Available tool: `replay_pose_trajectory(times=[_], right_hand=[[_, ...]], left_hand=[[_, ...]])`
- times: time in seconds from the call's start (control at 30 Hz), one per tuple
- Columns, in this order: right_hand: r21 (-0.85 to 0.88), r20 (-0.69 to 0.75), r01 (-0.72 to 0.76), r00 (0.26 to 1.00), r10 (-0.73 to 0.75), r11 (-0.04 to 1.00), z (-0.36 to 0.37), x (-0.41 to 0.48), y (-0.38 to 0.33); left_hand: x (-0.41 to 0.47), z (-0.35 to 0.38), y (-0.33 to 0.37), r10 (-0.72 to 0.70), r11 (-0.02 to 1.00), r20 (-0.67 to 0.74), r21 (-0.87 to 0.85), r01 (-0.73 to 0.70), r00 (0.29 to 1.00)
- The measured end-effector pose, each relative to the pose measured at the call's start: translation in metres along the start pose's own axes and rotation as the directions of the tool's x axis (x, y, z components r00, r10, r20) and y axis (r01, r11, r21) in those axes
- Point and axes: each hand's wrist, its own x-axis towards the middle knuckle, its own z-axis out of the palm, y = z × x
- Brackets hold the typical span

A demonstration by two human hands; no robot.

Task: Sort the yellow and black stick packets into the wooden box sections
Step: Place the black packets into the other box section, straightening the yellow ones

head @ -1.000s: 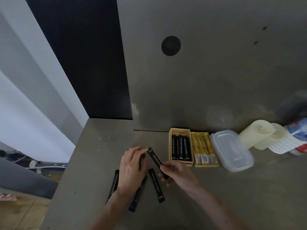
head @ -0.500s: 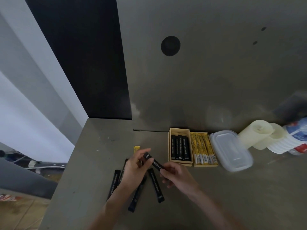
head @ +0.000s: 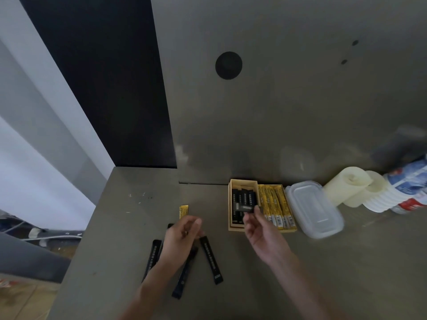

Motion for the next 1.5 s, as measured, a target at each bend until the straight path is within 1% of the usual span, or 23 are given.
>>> replay_pose_trajectory(times=[0.03,0.1,0.2,0.27,0.33,0.37,0.4,0.43,0.47,0.5,0.6,0.7,0.73,0.77,0.9,1.13,1.2,1.27,1.33,1.4,1.43,1.47,1.5], right_hand=[[0.056,-0.017,-0.003,1.000,0.004,0.998,-0.003,0.001,-0.006],[0.073,-0.023,-0.003,1.000,0.005,0.997,-0.008,0.003,-0.014],[0.038,0.002,-0.006,1.000,0.006,0.999,-0.018,0.006,-0.024],[0.001,0.030,0.010,0.999,-0.011,1.000,-0.023,0.009,-0.029],[-0.126,0.033,0.067,0.997,-0.063,0.990,-0.022,0.012,-0.033],[-0.274,0.010,0.121,0.992,-0.124,0.954,-0.020,0.013,-0.035],[-0.471,-0.015,0.179,0.977,-0.211,0.864,-0.016,0.014,-0.036],[-0.658,-0.018,0.222,0.951,-0.309,0.720,-0.012,0.017,-0.038],[-0.788,0.004,0.244,0.920,-0.392,0.566,-0.009,0.020,-0.039],[-0.859,0.038,0.255,0.896,-0.442,0.443,-0.005,0.024,-0.041],[-0.942,0.147,0.273,0.860,-0.489,0.196,0.004,0.041,-0.041],[-0.964,0.267,0.233,0.835,-0.481,-0.131,0.005,0.059,-0.033],[-0.953,0.295,0.222,0.837,-0.460,-0.207,0.003,0.063,-0.030],[-0.944,0.309,0.215,0.845,-0.437,-0.252,0.001,0.065,-0.026],[-0.910,0.346,0.202,0.850,-0.397,-0.362,-0.005,0.067,-0.017],[-0.847,0.441,0.250,0.823,-0.357,-0.470,-0.015,0.067,-0.011],[-0.840,0.459,0.269,0.815,-0.353,-0.470,-0.016,0.067,-0.009],[-0.859,0.454,0.290,0.813,-0.366,-0.421,-0.017,0.065,-0.008],[-0.880,0.450,0.327,0.806,-0.385,-0.345,-0.018,0.062,-0.009],[-0.887,0.459,0.386,0.793,-0.401,-0.253,-0.020,0.058,-0.011],[-0.888,0.460,0.414,0.788,-0.411,-0.201,-0.021,0.055,-0.012],[-0.889,0.453,0.436,0.786,-0.421,-0.143,-0.023,0.053,-0.013],[-0.889,0.440,0.449,0.790,-0.427,-0.087,-0.025,0.052,-0.014]], left_hand=[[0.001,-0.002,-0.005,-0.013,0.999,-0.044,0.029,0.014,0.999],[0.003,-0.006,-0.017,0.016,0.992,-0.099,0.125,-0.004,0.995],[0.002,-0.008,-0.035,0.072,0.963,-0.095,0.265,-0.044,0.993],[0.001,-0.009,-0.042,0.089,0.954,-0.081,0.292,-0.062,0.993],[0.002,-0.009,-0.043,0.074,0.961,-0.068,0.272,-0.053,0.995],[0.004,-0.009,-0.043,0.047,0.970,-0.066,0.240,-0.030,0.997],[0.006,-0.010,-0.042,0.017,0.979,-0.069,0.204,-0.003,0.997],[0.007,-0.011,-0.041,-0.008,0.985,-0.074,0.171,0.020,0.997],[0.008,-0.012,-0.040,-0.023,0.988,-0.080,0.150,0.035,0.997],[0.008,-0.013,-0.040,-0.027,0.989,-0.085,0.140,0.039,0.996],[0.007,-0.013,-0.040,-0.012,0.991,-0.085,0.134,0.023,0.996],[0.007,-0.013,-0.041,0.003,0.988,-0.068,0.156,0.008,0.998],[0.007,-0.013,-0.042,0.008,0.987,-0.066,0.163,0.003,0.998],[0.008,-0.013,-0.042,0.009,0.986,-0.065,0.165,0.002,0.998],[0.008,-0.014,-0.040,0.003,0.986,-0.075,0.164,0.009,0.997],[0.006,-0.014,-0.036,0.001,0.987,-0.061,0.161,0.009,0.998],[0.008,-0.014,-0.038,-0.017,0.988,-0.062,0.149,0.026,0.998],[0.009,-0.015,-0.042,-0.032,0.996,-0.094,0.081,0.039,0.995],[0.012,-0.018,-0.043,-0.083,0.994,-0.157,-0.085,0.070,0.984],[0.015,-0.024,-0.040,-0.171,0.955,-0.241,-0.278,0.101,0.955],[0.015,-0.028,-0.038,-0.212,0.938,-0.278,-0.329,0.114,0.937],[0.016,-0.031,-0.038,-0.228,0.937,-0.306,-0.328,0.123,0.924],[0.016,-0.035,-0.039,-0.214,0.957,-0.330,-0.259,0.130,0.919]])
